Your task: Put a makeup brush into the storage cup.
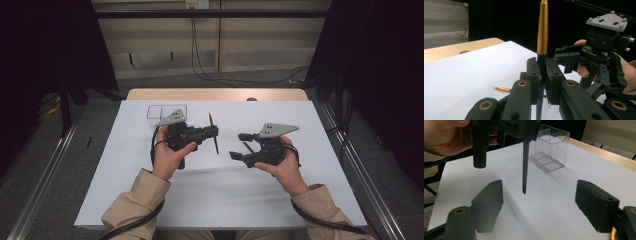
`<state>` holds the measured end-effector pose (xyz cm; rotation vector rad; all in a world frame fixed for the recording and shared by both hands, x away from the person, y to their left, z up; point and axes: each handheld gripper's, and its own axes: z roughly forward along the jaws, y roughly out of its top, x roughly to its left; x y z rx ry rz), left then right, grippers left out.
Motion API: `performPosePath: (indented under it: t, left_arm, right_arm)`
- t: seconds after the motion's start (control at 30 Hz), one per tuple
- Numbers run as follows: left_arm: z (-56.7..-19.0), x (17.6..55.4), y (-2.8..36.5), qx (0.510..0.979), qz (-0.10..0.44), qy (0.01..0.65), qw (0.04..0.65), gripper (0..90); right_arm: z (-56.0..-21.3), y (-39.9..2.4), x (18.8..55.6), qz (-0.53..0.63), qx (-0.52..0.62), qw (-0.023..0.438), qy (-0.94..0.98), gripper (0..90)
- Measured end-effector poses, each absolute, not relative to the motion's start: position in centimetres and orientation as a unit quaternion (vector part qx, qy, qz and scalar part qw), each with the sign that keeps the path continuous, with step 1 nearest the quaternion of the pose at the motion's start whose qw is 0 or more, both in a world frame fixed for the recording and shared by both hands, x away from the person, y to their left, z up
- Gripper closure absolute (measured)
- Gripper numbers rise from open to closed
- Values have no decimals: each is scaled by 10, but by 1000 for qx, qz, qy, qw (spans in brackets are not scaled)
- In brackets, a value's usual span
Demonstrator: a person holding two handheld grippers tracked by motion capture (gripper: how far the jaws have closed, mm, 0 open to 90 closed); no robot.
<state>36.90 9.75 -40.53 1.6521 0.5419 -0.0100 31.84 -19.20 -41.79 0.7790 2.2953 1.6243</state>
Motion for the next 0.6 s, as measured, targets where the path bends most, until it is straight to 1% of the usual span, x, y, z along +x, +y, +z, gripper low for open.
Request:
performPosePath:
  t: [0.13, 0.3, 0.6]
  left_arm:
    - [-405, 369, 99, 728, -4, 238, 643, 833]
    - [-405, 369, 102, 727, -1, 240, 643, 833]
    - [-404, 368, 105, 726, 0, 242, 643, 833]
  right_arm:
    - [-418, -197, 314, 551, 268, 125, 780, 165]
    - [-420, -207, 310, 555, 277, 128, 774, 129]
    - [-426, -231, 302, 565, 301, 133, 757, 107]
